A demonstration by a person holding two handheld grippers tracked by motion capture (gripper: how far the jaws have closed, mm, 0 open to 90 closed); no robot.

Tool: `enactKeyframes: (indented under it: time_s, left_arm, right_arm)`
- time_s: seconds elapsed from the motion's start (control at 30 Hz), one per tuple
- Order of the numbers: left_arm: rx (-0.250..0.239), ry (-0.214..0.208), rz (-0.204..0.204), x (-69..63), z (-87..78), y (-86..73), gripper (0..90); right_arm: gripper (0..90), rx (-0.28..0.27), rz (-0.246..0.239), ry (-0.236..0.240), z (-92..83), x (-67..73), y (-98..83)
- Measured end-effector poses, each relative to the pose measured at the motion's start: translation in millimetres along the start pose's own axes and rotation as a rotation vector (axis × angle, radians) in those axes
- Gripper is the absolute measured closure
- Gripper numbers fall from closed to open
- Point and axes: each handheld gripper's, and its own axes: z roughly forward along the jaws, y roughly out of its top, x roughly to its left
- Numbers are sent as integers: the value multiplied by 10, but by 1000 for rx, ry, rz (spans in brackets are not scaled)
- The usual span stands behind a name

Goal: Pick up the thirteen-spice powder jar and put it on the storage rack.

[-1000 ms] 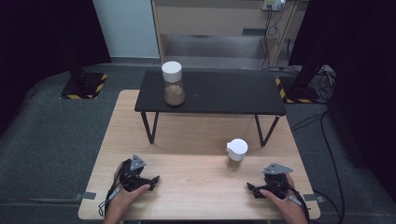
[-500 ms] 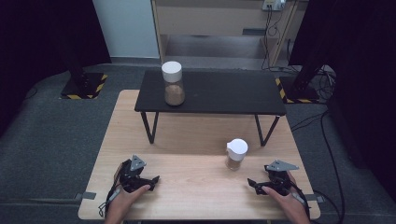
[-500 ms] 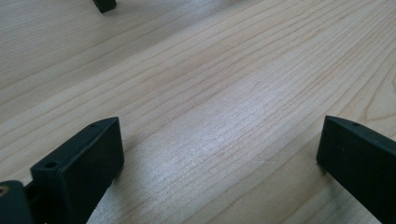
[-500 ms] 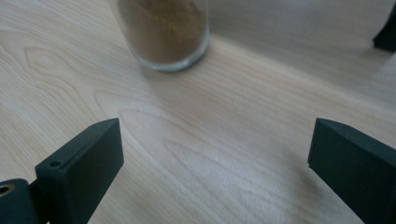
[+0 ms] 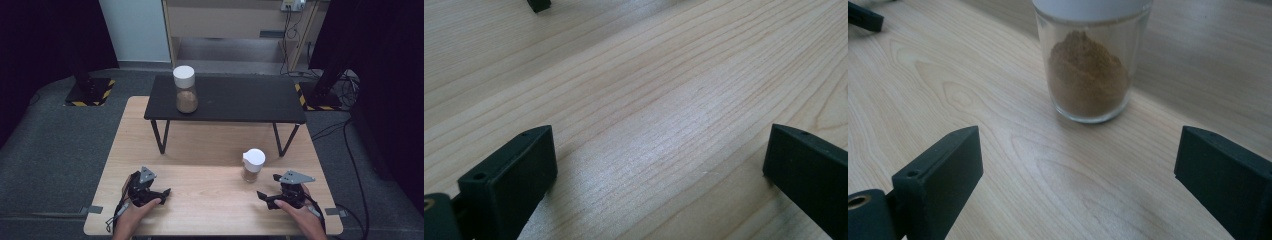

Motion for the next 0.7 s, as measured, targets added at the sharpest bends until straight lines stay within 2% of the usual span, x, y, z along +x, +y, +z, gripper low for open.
enactKeyframes:
  time_s: [0.13,0.47,0.7]
  left_arm:
    - [0,0,-1,-1,0,0,0]
    - [0,3,-2,-7,-2,-1,0]
    - [0,4,-3,-11,-2,-3,0]
  right_arm:
    - [61,-22,8,9,4,-15,24]
    - [64,-28,-49,18,45,22,183]
    - [75,-26,-64,16,105,-1,292]
